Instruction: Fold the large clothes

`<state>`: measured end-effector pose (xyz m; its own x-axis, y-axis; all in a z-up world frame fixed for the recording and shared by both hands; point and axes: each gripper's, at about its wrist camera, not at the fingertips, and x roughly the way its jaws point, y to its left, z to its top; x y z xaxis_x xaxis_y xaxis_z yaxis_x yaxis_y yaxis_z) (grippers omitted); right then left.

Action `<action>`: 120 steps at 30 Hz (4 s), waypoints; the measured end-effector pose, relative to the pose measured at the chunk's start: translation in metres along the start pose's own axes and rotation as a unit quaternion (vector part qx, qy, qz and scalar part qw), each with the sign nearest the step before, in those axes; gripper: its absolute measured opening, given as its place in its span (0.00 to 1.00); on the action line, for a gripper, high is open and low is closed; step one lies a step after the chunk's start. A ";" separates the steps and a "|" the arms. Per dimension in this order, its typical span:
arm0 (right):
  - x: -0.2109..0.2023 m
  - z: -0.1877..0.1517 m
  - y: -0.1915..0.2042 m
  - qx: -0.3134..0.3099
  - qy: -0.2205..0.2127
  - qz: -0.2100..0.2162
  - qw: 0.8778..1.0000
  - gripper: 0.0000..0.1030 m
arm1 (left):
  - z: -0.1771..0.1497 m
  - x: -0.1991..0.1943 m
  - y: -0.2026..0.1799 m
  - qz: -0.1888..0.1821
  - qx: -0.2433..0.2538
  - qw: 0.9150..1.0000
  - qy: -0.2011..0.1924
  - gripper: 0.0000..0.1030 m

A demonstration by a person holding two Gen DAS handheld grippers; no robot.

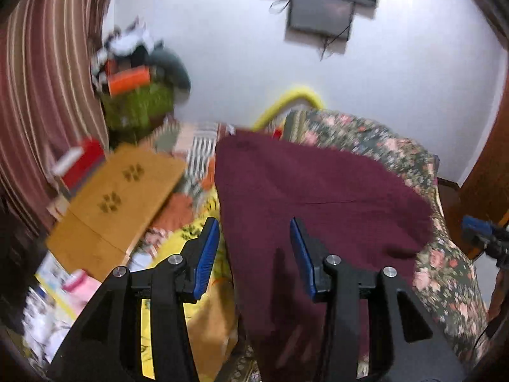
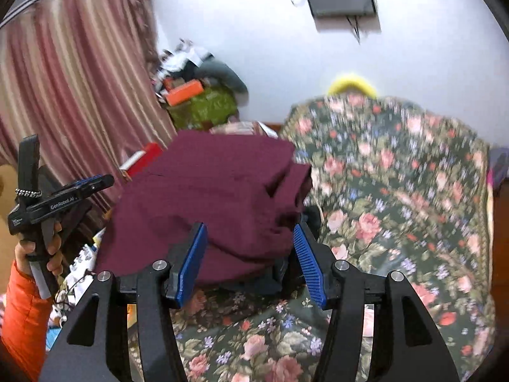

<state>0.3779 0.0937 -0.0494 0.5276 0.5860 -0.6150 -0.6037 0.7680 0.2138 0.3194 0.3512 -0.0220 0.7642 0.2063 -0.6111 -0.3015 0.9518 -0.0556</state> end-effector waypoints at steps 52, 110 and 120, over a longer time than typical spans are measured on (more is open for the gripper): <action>-0.209 -0.092 0.125 -0.102 -0.250 -0.049 0.962 1.00 | -0.148 -0.300 -0.111 0.043 -0.007 0.957 -0.286 0.98; -0.205 -0.085 0.111 -0.078 -0.227 -0.057 0.969 1.00 | -0.141 -0.267 -0.119 0.019 0.006 0.968 -0.251 0.99; -0.203 -0.084 0.109 -0.076 -0.225 -0.060 0.970 1.00 | -0.141 -0.264 -0.118 0.009 0.008 0.970 -0.242 0.99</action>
<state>0.1549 0.0365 0.0352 0.7858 0.5747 -0.2285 -0.5853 0.8104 0.0257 0.0727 0.1522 0.0342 0.9381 0.3021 -0.1692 -0.3117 0.9496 -0.0328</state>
